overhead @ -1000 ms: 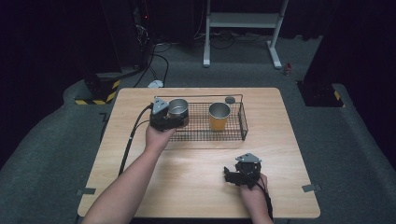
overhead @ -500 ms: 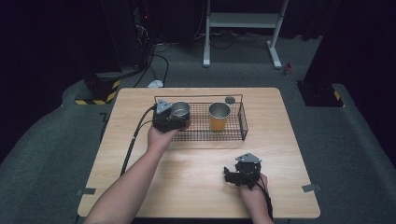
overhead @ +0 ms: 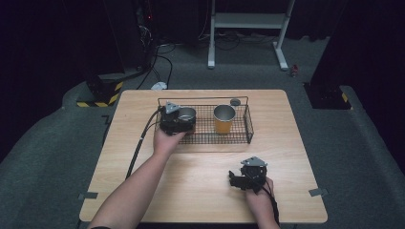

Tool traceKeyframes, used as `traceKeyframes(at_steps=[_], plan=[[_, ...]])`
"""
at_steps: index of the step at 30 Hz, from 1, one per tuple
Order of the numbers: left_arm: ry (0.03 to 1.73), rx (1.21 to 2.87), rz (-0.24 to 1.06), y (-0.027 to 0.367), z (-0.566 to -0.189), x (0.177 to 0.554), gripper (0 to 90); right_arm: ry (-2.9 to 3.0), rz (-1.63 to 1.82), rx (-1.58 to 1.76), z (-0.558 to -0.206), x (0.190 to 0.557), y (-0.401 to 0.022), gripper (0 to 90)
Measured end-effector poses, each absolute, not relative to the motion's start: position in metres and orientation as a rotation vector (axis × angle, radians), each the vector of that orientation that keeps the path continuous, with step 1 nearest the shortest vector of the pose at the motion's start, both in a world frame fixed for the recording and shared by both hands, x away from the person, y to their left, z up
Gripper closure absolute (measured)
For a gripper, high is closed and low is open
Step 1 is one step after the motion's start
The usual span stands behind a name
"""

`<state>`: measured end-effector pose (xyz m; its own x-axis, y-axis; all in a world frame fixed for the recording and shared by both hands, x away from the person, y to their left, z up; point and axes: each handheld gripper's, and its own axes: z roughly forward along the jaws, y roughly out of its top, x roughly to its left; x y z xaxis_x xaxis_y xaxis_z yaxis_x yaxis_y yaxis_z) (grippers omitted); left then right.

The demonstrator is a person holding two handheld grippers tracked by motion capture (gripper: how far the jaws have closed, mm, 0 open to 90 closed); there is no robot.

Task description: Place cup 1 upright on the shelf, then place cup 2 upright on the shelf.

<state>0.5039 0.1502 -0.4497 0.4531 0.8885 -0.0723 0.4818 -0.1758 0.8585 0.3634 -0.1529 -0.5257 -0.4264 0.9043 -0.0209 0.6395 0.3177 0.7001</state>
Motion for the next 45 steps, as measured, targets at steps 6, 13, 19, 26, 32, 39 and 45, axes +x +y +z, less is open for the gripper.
traceKeyframes(at_steps=[6, 13, 19, 26, 32, 39, 45], plan=[[1.205, 1.825, 0.554, 0.149, -0.452, 0.507, 18.9, 2.18, 0.873, 1.368, -0.526, 0.363, -0.153, 10.7], [1.244, 1.889, 0.548, 0.145, -0.456, 0.511, 18.9, 2.181, 0.874, 1.367, -0.526, 0.363, -0.153, 10.7], [1.277, 1.908, 0.541, 0.144, -0.458, 0.514, 18.8, 2.181, 0.874, 1.367, -0.526, 0.363, -0.153, 10.7], [1.305, 1.926, 0.534, 0.143, -0.456, 0.521, 18.9, 2.178, 0.875, 1.374, -0.526, 0.363, -0.152, 10.7], [1.325, 1.951, 0.546, 0.14, -0.455, 0.527, 18.9, 2.18, 0.878, 1.378, -0.525, 0.362, -0.152, 10.7], [1.342, 1.999, 0.527, 0.134, -0.461, 0.53, 18.8, 2.186, 0.878, 1.368, -0.525, 0.362, -0.152, 10.7], [1.336, 2.039, 0.515, 0.133, -0.459, 0.526, 18.6, 2.188, 0.879, 1.359, -0.526, 0.36, -0.153, 10.7]])
